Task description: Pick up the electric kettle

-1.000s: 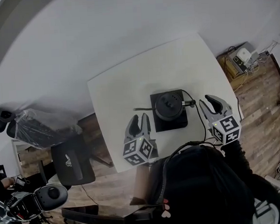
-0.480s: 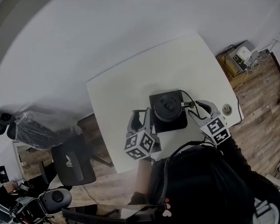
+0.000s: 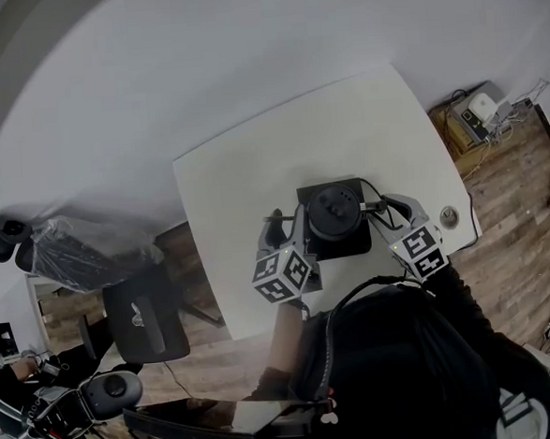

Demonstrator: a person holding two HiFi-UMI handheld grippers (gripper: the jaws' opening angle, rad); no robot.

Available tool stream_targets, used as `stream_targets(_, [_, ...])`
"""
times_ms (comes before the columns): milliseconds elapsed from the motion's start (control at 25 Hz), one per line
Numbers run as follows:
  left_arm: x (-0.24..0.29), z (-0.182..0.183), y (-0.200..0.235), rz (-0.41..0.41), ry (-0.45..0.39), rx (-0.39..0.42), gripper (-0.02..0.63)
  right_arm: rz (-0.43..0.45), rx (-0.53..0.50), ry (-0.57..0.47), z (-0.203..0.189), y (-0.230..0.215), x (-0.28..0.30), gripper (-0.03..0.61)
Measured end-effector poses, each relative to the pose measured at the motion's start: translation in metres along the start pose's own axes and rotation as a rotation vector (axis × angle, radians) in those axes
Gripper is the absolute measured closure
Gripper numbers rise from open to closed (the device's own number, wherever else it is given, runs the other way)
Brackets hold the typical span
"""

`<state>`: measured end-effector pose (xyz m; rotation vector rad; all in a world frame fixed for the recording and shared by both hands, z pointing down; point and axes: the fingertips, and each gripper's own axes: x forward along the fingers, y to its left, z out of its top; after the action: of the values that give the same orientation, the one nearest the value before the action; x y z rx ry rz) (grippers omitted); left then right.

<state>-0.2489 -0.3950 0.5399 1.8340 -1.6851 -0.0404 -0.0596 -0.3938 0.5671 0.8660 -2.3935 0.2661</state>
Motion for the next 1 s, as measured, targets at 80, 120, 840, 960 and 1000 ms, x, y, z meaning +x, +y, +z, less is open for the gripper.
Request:
stream_targets(80, [0.002, -0.001, -0.001, 0.0, 0.006, -0.003, 0.385, -0.004, 0.001, -0.005, 0.001, -0.002, 0.001, 0.416])
stream_targets(120, [0.002, -0.002, -0.001, 0.0, 0.011, -0.003, 0.384, -0.004, 0.001, -0.006, 0.002, -0.003, 0.001, 0.416])
stream_targets(840, [0.003, -0.004, 0.012, 0.068, 0.059, 0.099, 0.568, -0.026, -0.027, 0.025, 0.001, -0.002, 0.006, 0.466])
stream_targets(960, [0.002, -0.004, 0.012, 0.068, 0.069, 0.117, 0.571, -0.039, -0.05, 0.029, 0.002, -0.002, 0.006, 0.471])
stream_targets(1000, [0.003, -0.004, 0.012, 0.063, 0.073, 0.119, 0.571, -0.045, -0.055, 0.03, 0.002, -0.002, 0.006, 0.472])
